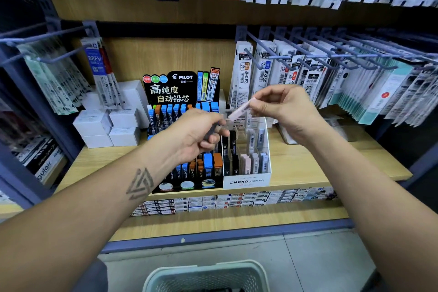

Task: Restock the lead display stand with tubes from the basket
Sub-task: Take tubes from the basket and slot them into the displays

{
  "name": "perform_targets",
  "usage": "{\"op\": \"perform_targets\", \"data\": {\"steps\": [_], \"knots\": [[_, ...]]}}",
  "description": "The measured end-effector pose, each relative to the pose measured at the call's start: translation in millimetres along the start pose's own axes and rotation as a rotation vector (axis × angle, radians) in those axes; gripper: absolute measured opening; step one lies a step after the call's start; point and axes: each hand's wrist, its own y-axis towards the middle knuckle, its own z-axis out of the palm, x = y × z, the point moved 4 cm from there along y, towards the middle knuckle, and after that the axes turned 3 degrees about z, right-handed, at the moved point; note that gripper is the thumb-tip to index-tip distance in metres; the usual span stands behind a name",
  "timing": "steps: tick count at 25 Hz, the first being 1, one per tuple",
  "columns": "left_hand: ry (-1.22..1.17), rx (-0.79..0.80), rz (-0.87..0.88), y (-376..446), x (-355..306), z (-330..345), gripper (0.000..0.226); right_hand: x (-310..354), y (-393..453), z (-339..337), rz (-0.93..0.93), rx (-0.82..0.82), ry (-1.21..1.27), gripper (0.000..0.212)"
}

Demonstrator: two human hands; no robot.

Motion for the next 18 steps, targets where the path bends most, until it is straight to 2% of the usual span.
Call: {"op": "perform_targets", "data": {"steps": [3, 5, 8, 11, 13, 18], "knots": [[0.009, -0.039, 0.024, 1, -1, -2, 0.019, 0, 9, -14, -0.004, -0.164, -0.335, 0.015], [0.033, -0.031, 0.032, 0, 0, -2, 0.021, -2, 13, -18, -0.007, -0.21, -0.471, 0.019], [0.056, -0.025, 0.036, -1, 1, -3, 0.022, -6, 15, -9, -0.004, -0.128, -0.509, 0.02], [0.069, -0.024, 0.038, -2, 2, -3, 0.024, -13, 13, 2, -0.013, -0.044, -0.78, 0.009], [0.074, -0.026, 0.041, -4, 1, -2, 0.024, -16, 12, 3, -0.06, -0.071, -0.903, 0.01], [0.095, -0.032, 0.038, -6, 1, -6, 0.022, -27, 16, 13, -0.086, -0.066, -0.988, 0.011]]}}
